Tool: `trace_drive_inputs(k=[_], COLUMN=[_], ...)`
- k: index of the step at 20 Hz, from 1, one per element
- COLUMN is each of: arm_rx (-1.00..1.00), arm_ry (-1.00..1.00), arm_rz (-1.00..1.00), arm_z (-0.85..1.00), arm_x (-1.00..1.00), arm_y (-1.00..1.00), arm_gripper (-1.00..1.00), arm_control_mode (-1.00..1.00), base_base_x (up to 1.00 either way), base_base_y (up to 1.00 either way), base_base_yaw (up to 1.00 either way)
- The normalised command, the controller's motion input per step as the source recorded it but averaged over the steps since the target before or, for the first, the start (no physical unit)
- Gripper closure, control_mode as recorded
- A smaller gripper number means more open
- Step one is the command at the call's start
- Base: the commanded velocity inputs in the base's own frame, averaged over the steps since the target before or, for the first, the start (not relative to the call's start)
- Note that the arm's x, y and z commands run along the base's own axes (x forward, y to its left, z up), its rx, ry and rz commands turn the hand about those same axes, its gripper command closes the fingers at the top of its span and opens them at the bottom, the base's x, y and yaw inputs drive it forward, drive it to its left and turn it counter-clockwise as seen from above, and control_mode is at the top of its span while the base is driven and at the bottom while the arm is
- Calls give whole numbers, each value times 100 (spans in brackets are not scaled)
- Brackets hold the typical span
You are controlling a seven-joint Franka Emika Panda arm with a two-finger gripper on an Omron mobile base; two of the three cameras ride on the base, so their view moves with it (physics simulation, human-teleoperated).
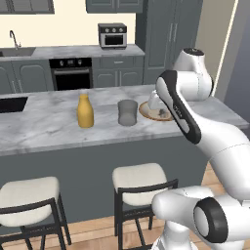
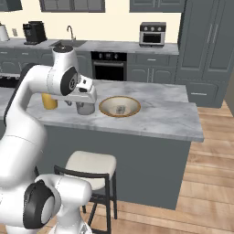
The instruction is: There are two ice cubes in the ice bowl. Place both ice cubes in the glass cup.
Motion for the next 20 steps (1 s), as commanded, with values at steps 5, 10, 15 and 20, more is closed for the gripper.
trace_drive_inputs(k=[5,10,15,20], arm_rx=[4,10,3,0], arm_ry=[1,0,1,2], arm_rz=[0,0,0,0], arm_z=[0,0,0,0], arm_x=[0,0,0,2], arm_y=[-36,-56,-34,-4], arm_gripper=[-100,-100,-100,-100], arm_control_mode=[-100,-100,-100,-100], base_base_x=[0,0,0,0], base_base_y=[0,0,0,0], base_base_yaw=[0,0,0,0])
